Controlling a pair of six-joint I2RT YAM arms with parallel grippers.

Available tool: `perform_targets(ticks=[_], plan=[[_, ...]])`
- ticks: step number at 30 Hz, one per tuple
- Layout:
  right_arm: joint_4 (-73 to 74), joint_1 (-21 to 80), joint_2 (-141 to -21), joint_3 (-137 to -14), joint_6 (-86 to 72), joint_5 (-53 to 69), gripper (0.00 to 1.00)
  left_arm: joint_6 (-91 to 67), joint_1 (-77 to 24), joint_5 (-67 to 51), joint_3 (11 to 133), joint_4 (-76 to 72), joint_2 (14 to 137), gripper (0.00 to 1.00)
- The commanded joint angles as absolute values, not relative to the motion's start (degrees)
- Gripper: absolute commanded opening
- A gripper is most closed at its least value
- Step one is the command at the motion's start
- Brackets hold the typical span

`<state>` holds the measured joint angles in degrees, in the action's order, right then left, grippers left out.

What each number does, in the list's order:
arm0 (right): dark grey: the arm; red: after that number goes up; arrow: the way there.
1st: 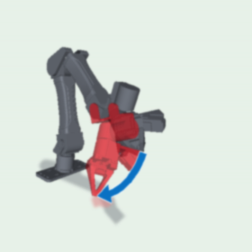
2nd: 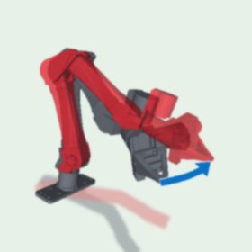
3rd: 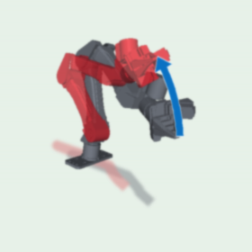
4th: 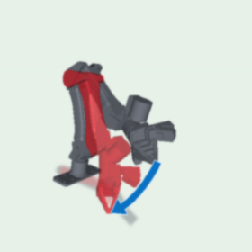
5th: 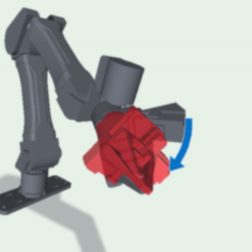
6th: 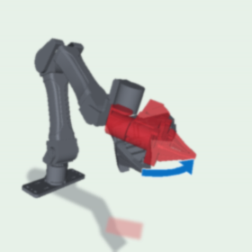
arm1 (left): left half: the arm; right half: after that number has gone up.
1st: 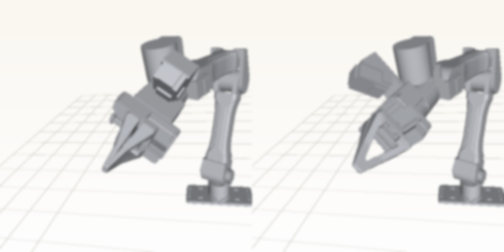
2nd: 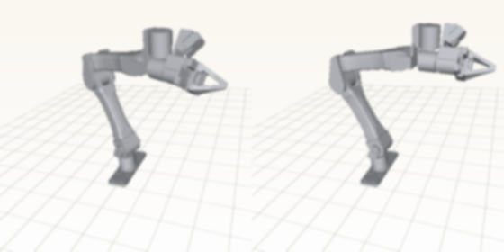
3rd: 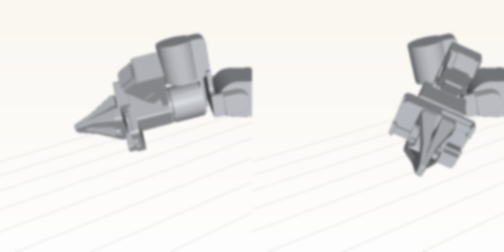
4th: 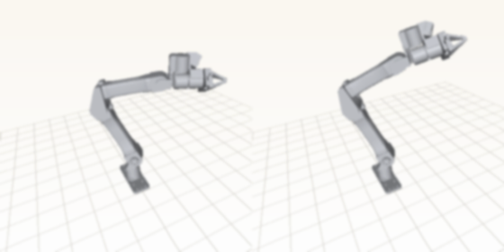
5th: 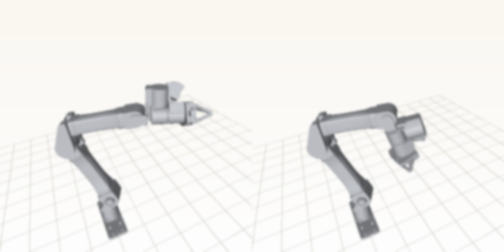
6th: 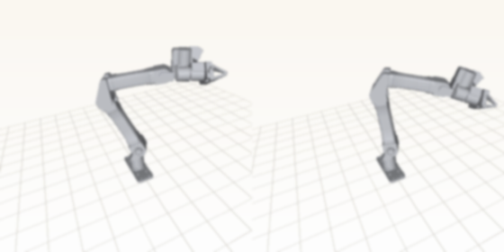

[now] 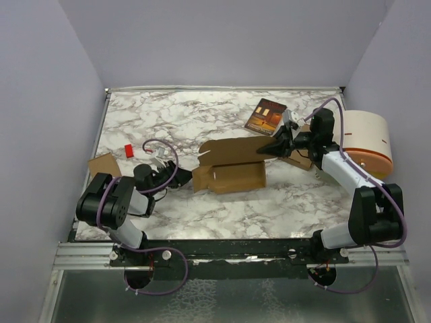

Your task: Fold the paper box

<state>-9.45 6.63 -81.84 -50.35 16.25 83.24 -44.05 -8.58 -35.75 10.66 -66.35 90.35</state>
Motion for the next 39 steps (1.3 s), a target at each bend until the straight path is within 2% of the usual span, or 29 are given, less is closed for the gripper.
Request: perform_targets(ticks=[1, 11, 17, 39], plan=[[-12.0, 6.3, -81.0, -50.1, 15.0, 85.9, 0.01, -48.2, -8.2, -41.5, 10.8, -80.3, 95.0, 0.38], [-10.4, 6.3, -82.1, -50.2, 16.8, 80.9, 0.01, -58.6, -12.4, -48.2, 10.9, -101.5, 104.6, 0.38], [-9.3, 6.3, -83.4, -49.9, 18.4, 79.7, 0.01, -59.6, -13.4, -48.5, 11.3, -101.4, 104.3, 0.38], [-10.8, 6.4, -84.6, -47.2, 22.1, 80.2, 0.01, -54.2, -17.7, -42.6, 15.9, -72.7, 97.6, 0.39]])
